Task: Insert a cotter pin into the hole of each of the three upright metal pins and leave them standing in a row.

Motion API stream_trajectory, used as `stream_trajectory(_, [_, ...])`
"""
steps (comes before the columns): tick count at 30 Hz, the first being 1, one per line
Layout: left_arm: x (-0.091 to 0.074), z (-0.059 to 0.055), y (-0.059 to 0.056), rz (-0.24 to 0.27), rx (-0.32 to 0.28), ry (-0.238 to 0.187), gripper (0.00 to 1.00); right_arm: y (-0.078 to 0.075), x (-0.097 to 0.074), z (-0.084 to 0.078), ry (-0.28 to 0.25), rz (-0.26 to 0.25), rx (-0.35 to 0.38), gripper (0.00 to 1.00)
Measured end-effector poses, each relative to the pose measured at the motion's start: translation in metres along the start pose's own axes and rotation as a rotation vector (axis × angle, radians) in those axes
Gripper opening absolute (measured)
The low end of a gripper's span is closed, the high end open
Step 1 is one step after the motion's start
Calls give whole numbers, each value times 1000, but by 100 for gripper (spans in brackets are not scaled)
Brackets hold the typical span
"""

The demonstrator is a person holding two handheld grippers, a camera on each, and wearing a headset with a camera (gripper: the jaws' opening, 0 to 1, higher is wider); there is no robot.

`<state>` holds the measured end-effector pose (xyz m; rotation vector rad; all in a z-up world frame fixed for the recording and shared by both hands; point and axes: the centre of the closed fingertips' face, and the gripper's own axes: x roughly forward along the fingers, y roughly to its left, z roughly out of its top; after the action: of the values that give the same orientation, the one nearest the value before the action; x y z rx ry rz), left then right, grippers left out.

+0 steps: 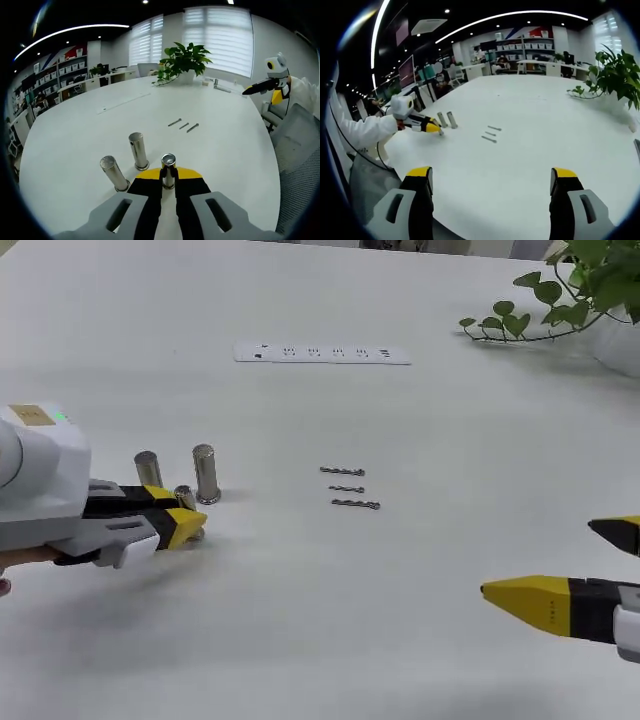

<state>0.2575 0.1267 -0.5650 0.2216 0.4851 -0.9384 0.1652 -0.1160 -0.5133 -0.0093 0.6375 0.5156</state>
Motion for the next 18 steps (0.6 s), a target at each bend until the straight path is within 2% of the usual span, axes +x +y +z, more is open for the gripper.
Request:
stream_trajectory(3, [1,7,-9,-25,54,0,5,1,-1,0,-3,-1,-1,96])
stream_trajectory(7, [4,11,-23,-56,120,34,5,2,-1,0,-6,1,-1,96])
stream_trajectory(12, [11,15,-50,-112,191,47,5,3,-2,-1,-9,3,-1,96])
stream_trajectory(13, [12,16,-54,-117,184,41,5,3,-3,-1,-11,3,-2,96])
stream_trajectory(14, [13,20,-61,-139,151,8,5,3,-3,0,-13,5,-1,96])
stream_trajectory(15, [14,22,-66,-154,140,-4,5,3,-3,0,-16,7,0,96])
stream_trajectory(18, [17,20,-75,-160,167,18,5,3,-4,1,-24,7,0,96])
